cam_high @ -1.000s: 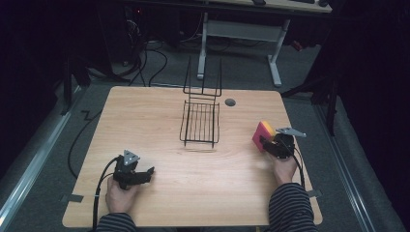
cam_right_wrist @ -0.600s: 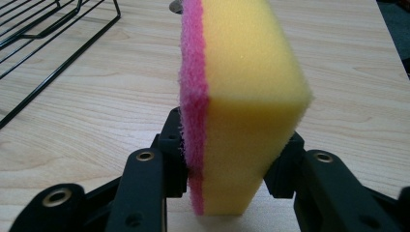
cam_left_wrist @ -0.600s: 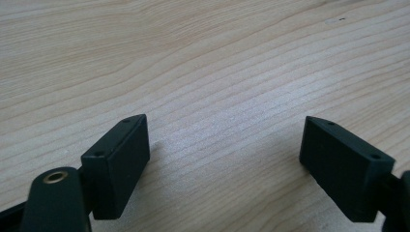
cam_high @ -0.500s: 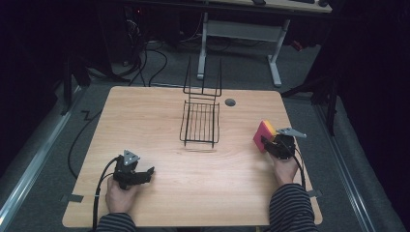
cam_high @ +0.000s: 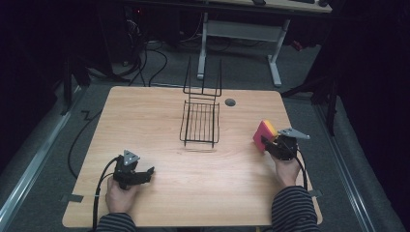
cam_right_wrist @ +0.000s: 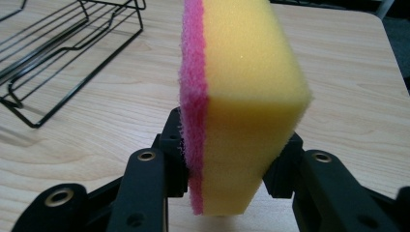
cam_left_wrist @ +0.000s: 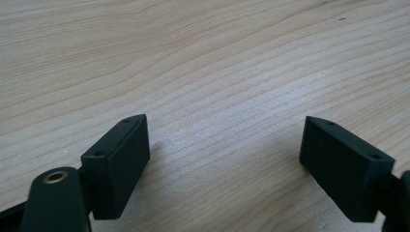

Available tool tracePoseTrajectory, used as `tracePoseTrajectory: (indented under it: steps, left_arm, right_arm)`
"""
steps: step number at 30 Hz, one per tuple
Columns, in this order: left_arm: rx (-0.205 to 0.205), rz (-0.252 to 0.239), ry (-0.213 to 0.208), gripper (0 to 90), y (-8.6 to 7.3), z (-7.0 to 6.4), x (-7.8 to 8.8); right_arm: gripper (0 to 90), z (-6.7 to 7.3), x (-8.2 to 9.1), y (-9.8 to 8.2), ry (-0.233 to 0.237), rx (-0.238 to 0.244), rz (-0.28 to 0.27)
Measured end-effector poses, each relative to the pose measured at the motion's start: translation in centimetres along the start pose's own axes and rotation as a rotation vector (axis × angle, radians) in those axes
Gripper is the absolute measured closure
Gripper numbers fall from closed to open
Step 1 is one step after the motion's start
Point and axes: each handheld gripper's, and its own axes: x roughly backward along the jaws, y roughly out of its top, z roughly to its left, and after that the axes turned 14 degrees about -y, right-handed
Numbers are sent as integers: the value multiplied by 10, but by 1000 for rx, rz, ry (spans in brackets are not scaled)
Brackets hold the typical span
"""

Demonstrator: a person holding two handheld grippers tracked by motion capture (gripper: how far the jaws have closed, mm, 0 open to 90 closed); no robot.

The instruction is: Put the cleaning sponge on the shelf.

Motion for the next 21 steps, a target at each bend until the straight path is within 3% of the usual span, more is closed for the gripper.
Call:
tracePoseTrajectory:
  steps: [13, 21]
  left_arm:
    - [0, 0, 0, 186, 0, 0, 0]
    - [-1, 0, 1, 186, 0, 0, 0]
  right_arm:
    - [610, 11, 22, 5, 65, 22, -59]
    - [611, 14, 30, 7, 96, 24, -64]
